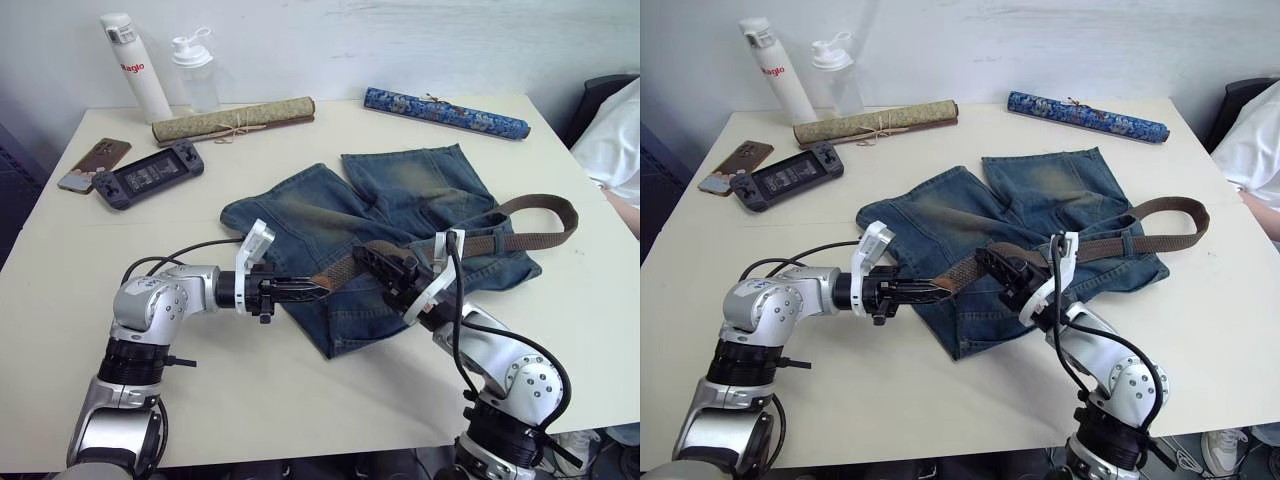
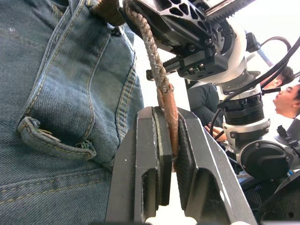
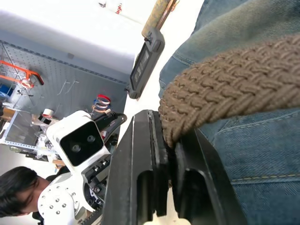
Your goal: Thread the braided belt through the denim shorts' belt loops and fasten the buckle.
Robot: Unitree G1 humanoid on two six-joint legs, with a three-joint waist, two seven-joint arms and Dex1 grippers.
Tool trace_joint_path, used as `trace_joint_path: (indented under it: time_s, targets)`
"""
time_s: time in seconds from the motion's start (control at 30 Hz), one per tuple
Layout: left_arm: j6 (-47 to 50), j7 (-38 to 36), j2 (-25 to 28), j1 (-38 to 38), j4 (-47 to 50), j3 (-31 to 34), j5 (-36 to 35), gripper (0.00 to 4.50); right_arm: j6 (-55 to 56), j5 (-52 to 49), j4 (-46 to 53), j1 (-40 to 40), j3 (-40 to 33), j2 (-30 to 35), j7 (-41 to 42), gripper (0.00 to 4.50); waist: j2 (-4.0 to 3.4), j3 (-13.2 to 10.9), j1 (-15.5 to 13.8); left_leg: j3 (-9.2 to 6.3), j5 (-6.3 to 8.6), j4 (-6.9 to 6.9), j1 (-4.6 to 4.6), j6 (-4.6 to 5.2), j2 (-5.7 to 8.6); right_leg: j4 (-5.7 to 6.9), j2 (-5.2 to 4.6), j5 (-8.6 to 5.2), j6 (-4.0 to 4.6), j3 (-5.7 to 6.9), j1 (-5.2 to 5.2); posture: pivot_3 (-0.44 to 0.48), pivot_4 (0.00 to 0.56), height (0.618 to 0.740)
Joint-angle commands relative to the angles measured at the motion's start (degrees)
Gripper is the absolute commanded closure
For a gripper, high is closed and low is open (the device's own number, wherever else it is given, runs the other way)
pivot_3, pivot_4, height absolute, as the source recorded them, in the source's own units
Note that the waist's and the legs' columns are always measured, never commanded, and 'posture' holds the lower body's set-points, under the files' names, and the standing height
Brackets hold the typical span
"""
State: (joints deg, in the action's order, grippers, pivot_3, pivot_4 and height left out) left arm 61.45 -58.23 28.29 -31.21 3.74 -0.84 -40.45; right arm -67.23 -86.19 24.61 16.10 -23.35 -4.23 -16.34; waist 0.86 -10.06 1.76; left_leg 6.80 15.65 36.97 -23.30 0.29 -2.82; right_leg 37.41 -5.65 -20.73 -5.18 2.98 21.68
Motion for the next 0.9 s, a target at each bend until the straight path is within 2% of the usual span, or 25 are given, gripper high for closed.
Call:
trace_joint_path:
  time_s: [0.03, 0.23, 0.37, 0.57, 0.9]
  targets:
    - [-1.19, -0.26, 0.47, -0.89, 1.66, 0.18, -1.04, 4.5, 3.96, -4.37, 0.98, -1.15, 3.75, 2.4, -1.49, 4.44, 0.0, 0.0, 0.0, 0.0, 0.0, 0.0, 0.0, 0.0, -0.01, 0.0, 0.0, 0.0, 0.0, 0.0, 0.0, 0.0, 0.15, 0.737]
    - [-11.82, 1.28, 1.23, 1.34, 2.2, 1.18, 4.2, 1.81, 11.27, -5.92, 2.17, -3.24, 6.36, 6.49, -2.77, 4.5, 0.0, 0.0, -0.05, 0.0, 0.0, -0.01, 0.0, 0.0, -0.02, -0.04, 0.0, 0.0, 0.0, 0.0, 0.0, 0.0, 0.15, 0.737]
    - [-16.95, 3.84, 2.97, 4.6, 3.8, 5.41, 5.35, 1.81, 16.35, -6.67, 3.81, -5.13, 6.85, 8.62, -4.73, 4.5, 0.0, 0.0, -0.05, 0.0, 0.01, -0.04, 0.0, 0.02, -0.03, -0.34, -0.01, 0.0, 0.0, -0.01, -0.01, 0.0, 0.15, 0.737]
    - [-19.49, 3.62, 7.7, 14.57, 10.18, 8.89, 4.28, 1.81, 24.0, -4.68, 6.53, -7.9, 9.07, 8.14, -7.42, 4.5, -0.02, -0.01, 0.09, 0.01, 0.02, -0.19, 0.02, 0.0, -0.07, -0.4, -0.02, 0.0, 0.0, -0.01, 0.0, 0.0, 0.15, 0.737]
    - [-17.76, 8.64, 5.43, 19.44, 16.0, 9.56, 1.34, 1.81, 31.33, 3.79, 6.18, -9.51, 14.86, 6.24, -6.18, 4.5, -0.02, -0.01, -0.02, -0.05, 0.06, -0.19, 0.02, 0.01, -0.01, -0.43, -0.12, 0.01, -0.02, 0.02, -0.05, 0.0, 0.15, 0.737]
